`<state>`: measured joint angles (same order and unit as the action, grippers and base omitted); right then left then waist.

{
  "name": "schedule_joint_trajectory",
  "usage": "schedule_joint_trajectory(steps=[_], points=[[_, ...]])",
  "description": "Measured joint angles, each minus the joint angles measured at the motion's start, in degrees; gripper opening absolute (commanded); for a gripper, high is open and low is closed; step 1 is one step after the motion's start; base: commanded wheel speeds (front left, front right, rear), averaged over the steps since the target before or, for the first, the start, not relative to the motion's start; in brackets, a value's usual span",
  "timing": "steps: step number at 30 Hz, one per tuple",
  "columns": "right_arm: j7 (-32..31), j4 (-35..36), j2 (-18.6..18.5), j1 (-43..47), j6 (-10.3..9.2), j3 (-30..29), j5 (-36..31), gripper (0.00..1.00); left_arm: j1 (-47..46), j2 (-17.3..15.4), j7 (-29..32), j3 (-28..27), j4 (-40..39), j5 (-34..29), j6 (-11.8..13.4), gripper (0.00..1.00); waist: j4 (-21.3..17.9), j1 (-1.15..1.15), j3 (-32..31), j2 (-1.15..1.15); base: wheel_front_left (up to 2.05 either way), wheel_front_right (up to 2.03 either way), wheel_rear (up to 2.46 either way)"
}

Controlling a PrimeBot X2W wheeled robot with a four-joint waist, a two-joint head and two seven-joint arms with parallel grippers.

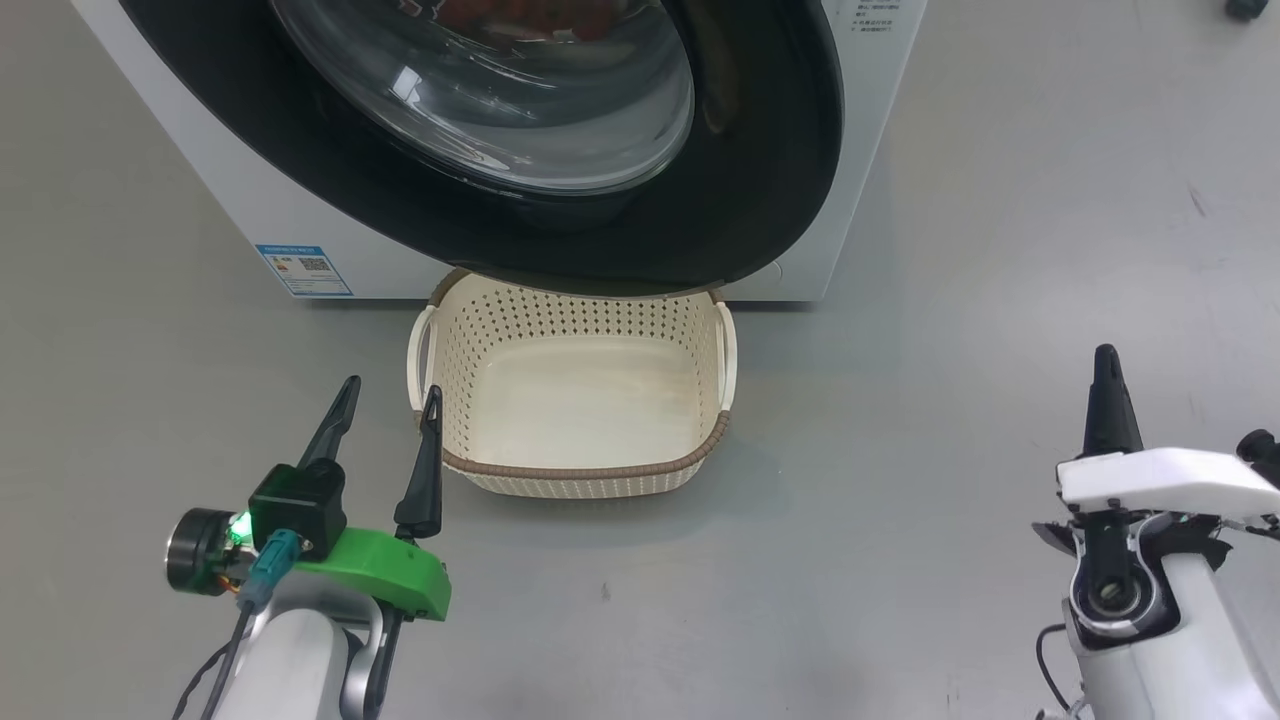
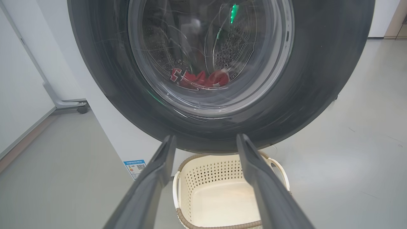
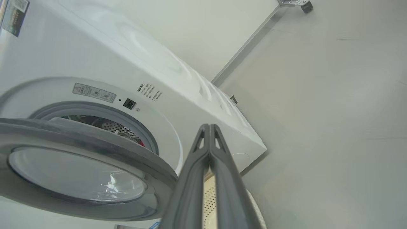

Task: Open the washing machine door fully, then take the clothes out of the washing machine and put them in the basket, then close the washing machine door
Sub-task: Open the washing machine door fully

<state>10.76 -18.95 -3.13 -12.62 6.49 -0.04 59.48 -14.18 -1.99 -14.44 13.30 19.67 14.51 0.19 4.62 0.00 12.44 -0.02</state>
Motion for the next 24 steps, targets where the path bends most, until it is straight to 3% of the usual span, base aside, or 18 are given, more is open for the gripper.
schedule_joint_trajectory(steps=[8,18,24], points=[[-10.81,0.96,-0.15,-8.16,0.01,-5.28,20.04,0.0,-0.13,0.01,0.0,0.58,-0.25,-0.23,-0.3,1.0,0.53,0.0,1.46,0.0,0.0,0.0,0.0],[-24.74,1.24,-1.69,-16.92,-0.13,-4.47,29.55,0.0,-1.55,0.05,-0.01,1.63,-0.87,-0.24,-0.52,1.0,2.42,0.0,3.76,0.0,0.0,0.0,0.0],[-31.15,1.01,-4.56,-21.47,-2.3,-3.11,30.8,0.0,-2.8,0.07,0.0,2.31,-1.07,-0.23,-0.59,1.0,4.36,0.0,5.42,0.0,0.0,0.0,0.0]])
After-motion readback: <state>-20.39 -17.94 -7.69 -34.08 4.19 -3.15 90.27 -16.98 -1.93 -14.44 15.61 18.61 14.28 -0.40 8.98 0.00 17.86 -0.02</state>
